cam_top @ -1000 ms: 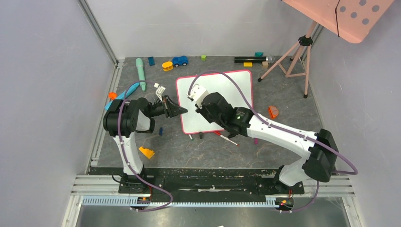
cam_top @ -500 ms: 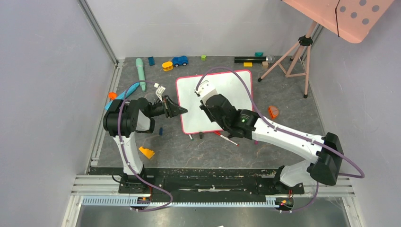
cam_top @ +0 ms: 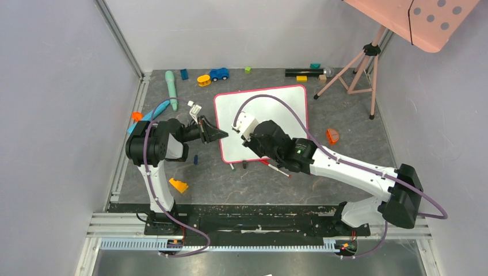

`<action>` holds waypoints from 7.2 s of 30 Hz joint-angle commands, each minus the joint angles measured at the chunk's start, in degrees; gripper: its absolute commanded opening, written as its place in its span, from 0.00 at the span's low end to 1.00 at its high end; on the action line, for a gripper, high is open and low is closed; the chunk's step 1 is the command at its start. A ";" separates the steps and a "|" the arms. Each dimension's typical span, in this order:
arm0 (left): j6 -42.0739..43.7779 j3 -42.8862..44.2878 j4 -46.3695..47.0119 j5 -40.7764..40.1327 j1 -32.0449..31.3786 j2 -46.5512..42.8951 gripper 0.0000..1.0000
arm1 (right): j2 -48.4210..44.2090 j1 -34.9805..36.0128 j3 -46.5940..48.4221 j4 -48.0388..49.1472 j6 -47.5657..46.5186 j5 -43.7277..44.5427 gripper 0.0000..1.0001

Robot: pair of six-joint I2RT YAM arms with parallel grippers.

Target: Write a sentence on the whiteboard

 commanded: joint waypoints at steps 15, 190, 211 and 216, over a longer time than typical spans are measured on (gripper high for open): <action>13.78 1.30 2.16 -3.87 -0.95 5.31 0.02 | 11.36 0.59 14.37 5.25 -5.13 7.65 0.00; 20.06 -8.00 2.21 -11.17 -1.40 -0.33 0.04 | 24.24 -9.91 27.53 1.11 11.33 -2.99 0.00; 20.06 -8.14 2.21 -11.23 -1.39 -0.39 0.04 | 23.68 -9.97 26.62 -0.06 12.82 -4.44 0.00; 20.06 -8.12 2.21 -11.22 -1.39 -0.34 0.04 | 25.81 -9.96 29.74 -1.15 12.57 -3.38 0.00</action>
